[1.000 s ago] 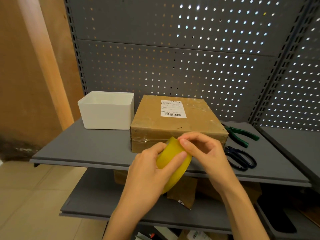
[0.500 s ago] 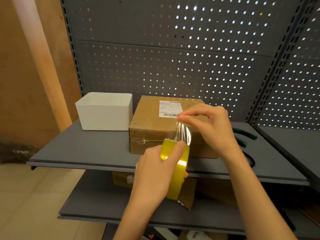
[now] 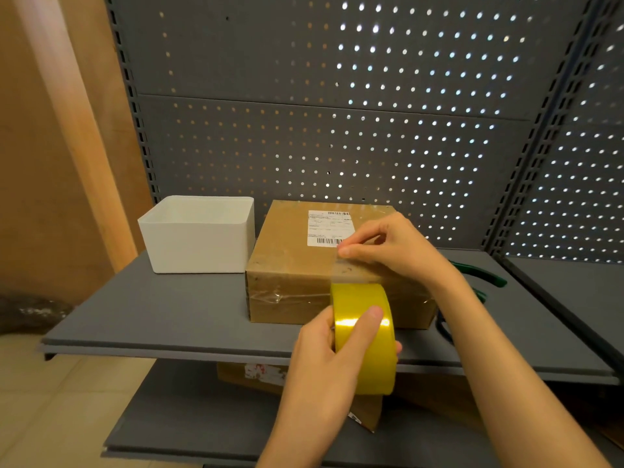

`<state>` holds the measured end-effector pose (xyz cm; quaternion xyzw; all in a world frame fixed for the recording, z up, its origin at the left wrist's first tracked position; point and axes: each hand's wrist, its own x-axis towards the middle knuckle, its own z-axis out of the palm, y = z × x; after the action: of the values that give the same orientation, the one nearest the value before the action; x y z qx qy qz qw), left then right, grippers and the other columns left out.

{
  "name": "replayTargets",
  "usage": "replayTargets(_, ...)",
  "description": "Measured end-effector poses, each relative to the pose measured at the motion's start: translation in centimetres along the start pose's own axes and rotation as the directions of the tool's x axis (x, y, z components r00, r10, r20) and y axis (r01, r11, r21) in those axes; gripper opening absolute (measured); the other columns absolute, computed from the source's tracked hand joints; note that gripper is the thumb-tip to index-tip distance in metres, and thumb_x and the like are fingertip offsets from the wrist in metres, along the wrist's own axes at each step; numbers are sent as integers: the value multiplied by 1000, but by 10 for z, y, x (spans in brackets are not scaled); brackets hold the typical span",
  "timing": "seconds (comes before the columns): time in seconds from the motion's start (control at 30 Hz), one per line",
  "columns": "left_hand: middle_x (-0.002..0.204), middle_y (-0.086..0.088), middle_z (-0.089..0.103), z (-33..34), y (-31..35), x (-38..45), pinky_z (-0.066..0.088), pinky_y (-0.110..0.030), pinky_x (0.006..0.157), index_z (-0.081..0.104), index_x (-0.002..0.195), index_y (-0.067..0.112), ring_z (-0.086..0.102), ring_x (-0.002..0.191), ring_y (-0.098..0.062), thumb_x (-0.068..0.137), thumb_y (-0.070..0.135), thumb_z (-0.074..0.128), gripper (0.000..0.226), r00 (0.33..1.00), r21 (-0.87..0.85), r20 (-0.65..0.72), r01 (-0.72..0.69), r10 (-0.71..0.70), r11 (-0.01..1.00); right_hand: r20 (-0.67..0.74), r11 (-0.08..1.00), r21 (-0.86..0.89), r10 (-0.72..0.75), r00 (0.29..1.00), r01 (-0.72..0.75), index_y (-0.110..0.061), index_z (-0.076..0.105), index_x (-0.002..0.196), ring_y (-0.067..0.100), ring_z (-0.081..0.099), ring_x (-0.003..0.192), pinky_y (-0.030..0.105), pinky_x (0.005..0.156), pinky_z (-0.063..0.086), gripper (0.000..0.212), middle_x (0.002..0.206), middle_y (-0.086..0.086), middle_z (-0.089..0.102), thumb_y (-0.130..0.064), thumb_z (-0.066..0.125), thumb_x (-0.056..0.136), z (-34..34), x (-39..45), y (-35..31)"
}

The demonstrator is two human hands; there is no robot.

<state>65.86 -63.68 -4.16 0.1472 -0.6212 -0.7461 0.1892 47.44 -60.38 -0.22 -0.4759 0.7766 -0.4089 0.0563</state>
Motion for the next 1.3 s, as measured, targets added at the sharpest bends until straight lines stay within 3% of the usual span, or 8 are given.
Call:
replayTargets(0.2, 79, -1, 75, -3, -8, 6, 58, -28, 70, 61, 98, 26, 72, 77, -14, 75, 43, 59, 29, 1000, 5, -2, 19, -19, 1000, 64, 1000, -24, 5, 998, -3, -21, 66, 112, 6, 57, 95, 19, 83, 45, 28, 99, -10, 64, -21, 67, 84, 8, 3, 9)
replayTargets(0.3, 79, -2, 75, -3, -9, 7, 57, -25, 66, 62, 97, 26, 72, 76, -15, 75, 41, 59, 27, 1000, -16, -4, 16, -16, 1000, -61, 959, -280, 18, 998, -34, -24, 42, 138, 8, 50, 91, 19, 81, 40, 49, 104, -7, 58, -21, 57, 92, 15, 7, 11)
replayTargets(0.37, 79, -3, 75, -4, -9, 8, 57, -24, 65, 62, 98, 25, 72, 76, -15, 74, 41, 59, 29, 1000, -25, 0, 14, -14, 1000, -183, 958, -287, -52, 982, -3, -24, 54, 128, 4, 51, 86, 12, 76, 38, 37, 100, -8, 59, -20, 57, 92, 17, 3, 7)
replayTargets(0.47, 80, -3, 75, -5, -8, 9, 57, -23, 63, 61, 100, 23, 72, 74, -15, 72, 41, 59, 34, 1000, -42, 9, 19, -18, 999, -297, 994, 34, -89, 951, 103, -22, 69, 103, -1, 61, 89, 13, 79, 46, 17, 96, -13, 67, -18, 58, 90, 7, -13, -4)
replayTargets(0.53, 82, -5, 75, -4, -7, 10, 55, -22, 58, 61, 100, 21, 72, 72, -16, 76, 38, 59, 29, 1000, -68, 10, 18, -17, 997, -79, 992, 103, -70, 994, 78, -20, 70, 104, -4, 62, 97, 13, 85, 48, 21, 103, -12, 69, -25, 54, 92, 2, -26, -13)
replayTargets(0.63, 81, -10, 74, 0, -8, 10, 52, -20, 52, 62, 99, 19, 71, 66, -17, 82, 30, 59, 20, 1000, -115, 10, 9, -8, 993, 223, 993, -108, -26, 975, 51, -24, 61, 123, -10, 47, 117, 7, 97, 35, 36, 130, -16, 55, -36, 41, 95, 8, -36, -9)
replayTargets(1.03, 64, -7, 70, 6, -22, 6, 52, -19, 52, 61, 95, 11, 67, 55, -17, 72, 41, 53, 38, 997, -159, -39, -74, 69, 985, 439, 976, -210, 149, 886, -60, -21, 19, 148, -2, 8, 140, 5, 102, 2, 47, 155, -12, 11, -32, 22, 102, 7, -31, -17)
replayTargets(1.3, 63, -6, 69, 10, -30, -2, 52, -19, 57, 61, 90, 6, 67, 59, -15, 69, 38, 56, 39, 987, -82, -91, -142, 134, 986, 503, 957, -290, 154, 851, -1, -20, 9, 150, 1, 0, 142, 10, 104, -3, 51, 157, -11, 2, -36, 18, 102, 6, -25, -13)
